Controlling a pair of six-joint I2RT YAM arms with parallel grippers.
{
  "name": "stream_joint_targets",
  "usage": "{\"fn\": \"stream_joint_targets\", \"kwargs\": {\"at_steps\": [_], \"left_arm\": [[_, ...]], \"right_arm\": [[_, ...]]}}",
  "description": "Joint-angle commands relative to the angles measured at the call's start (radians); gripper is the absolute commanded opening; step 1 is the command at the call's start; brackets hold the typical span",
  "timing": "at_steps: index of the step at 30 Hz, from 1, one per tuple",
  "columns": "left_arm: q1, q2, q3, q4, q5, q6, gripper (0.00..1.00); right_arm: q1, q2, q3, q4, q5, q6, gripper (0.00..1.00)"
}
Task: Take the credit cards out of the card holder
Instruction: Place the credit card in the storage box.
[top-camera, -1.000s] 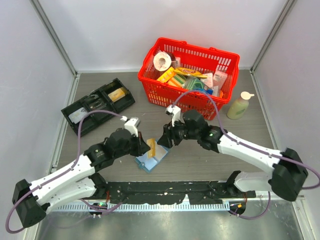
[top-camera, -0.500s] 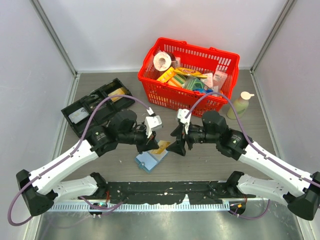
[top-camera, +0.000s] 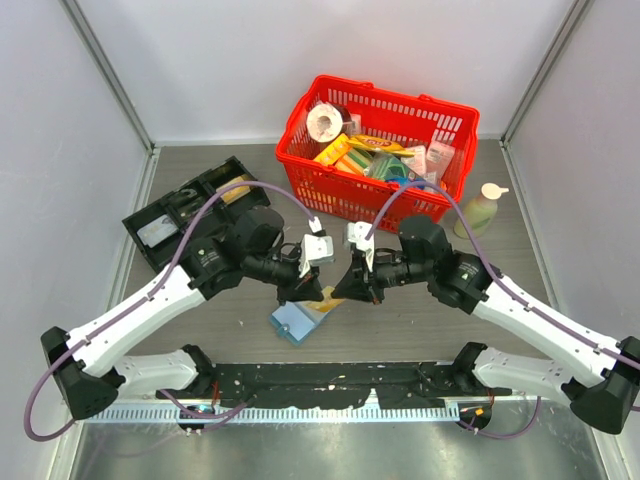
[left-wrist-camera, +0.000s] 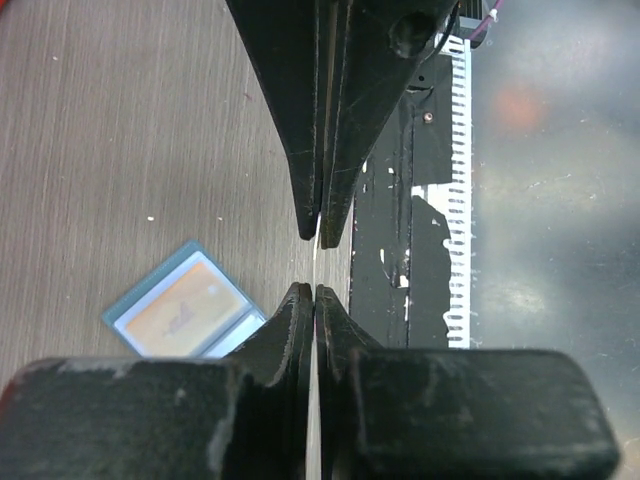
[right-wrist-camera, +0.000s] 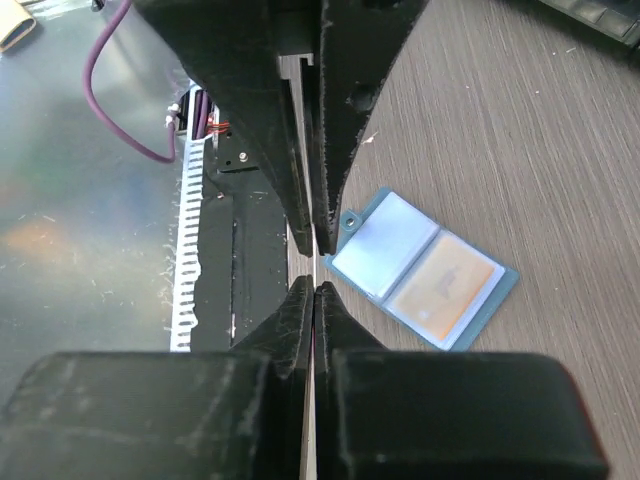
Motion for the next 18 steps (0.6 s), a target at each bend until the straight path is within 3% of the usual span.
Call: {"fn": "stream_joint_targets", "kwargs": {"at_steps": [1,4,6,8,15,18], "left_arm": [[-0.005,-0.006,0.036,-0.002,0.008,0.011,0.17],[-0.002,-0.053,-0.023,0.125,-0.141,-0.098,0.64],[0.009,-0.090,-0.085,0.234,-0.229,-0.182,0.80],[0.030,-0.131,-0.151,0.348,-0.298,-0.285,0.86],[0.070,-0.360,-0.440,0.745,-0.609,-0.598,0.92],[0.069,-0.408,-0.516,0.833,-0.690,-0.704,0.94]], "right_arm": [[-0.001,0.003,0.026,0.025,-0.015,0.030,0.01],[-0.017,-0.011,-0.005,0.063,0.051,0.089,0.01],[-0.055,-0.017,-0.032,0.119,0.075,0.164,0.01],[-0.102,-0.026,-0.072,0.227,0.069,0.256,0.01],[-0.235,-0.060,-0.196,0.476,0.080,0.497,0.01],[-0.268,-0.080,-0.288,0.679,0.054,0.658,0.01]]}}
